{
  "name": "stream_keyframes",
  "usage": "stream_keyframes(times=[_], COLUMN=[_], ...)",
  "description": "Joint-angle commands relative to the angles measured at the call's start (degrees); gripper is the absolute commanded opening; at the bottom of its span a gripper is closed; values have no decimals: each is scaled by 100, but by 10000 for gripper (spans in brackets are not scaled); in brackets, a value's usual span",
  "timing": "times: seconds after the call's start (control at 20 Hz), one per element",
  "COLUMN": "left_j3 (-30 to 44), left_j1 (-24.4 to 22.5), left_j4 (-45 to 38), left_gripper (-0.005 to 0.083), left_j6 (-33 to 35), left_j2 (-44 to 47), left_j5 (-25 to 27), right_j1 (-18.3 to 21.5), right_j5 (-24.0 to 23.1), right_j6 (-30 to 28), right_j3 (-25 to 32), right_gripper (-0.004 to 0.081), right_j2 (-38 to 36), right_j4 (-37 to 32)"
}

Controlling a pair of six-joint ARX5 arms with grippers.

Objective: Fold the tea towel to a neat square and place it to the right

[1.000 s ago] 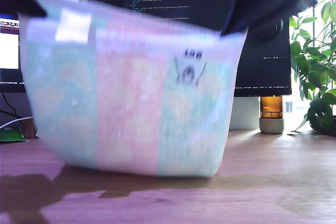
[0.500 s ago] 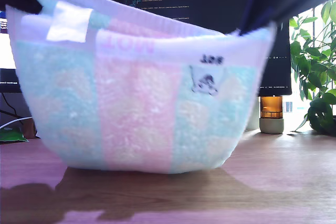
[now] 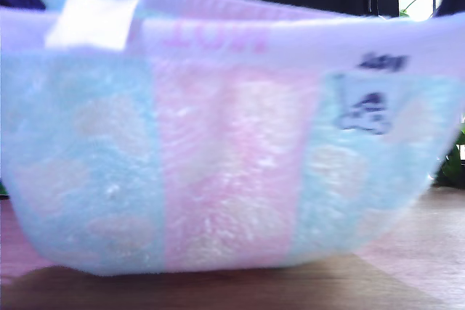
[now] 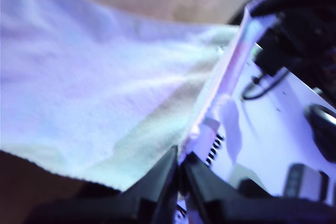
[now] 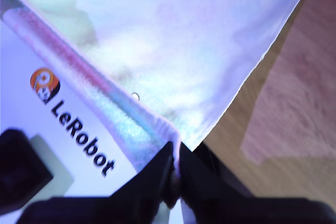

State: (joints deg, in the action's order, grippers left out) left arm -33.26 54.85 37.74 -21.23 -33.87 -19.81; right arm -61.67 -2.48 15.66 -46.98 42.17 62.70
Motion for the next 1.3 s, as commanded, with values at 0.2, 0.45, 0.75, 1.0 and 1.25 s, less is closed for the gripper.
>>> stream_keyframes(times=[0.2, 0.45, 0.75, 1.0, 1.25], left_j3=[101, 101, 101, 101, 101], left_j1=[271, 251, -170, -1084, -1937], left_j4=[-44, -417, -1196, -1805, -2656], left_gripper=[-23, -23, -23, -23, -23], left_j6=[-168, 96, 938, 1388, 1910], left_j2=[39, -282, -1182, -1843, -2522], left_j5=[341, 1403, 2205, 2218, 1812], right_j1=[-7, 153, 1209, 2321, 2898], right_j5=[-181, -446, -579, 162, 662], right_j6=[68, -358, -1725, -2221, -2326], right_j3=[125, 125, 122, 114, 109], right_gripper=[-12, -12, -12, -12, -12], right_j2=[-24, 837, 2057, 2638, 3145], right_j4=[-120, -1235, -2601, -3910, -4870])
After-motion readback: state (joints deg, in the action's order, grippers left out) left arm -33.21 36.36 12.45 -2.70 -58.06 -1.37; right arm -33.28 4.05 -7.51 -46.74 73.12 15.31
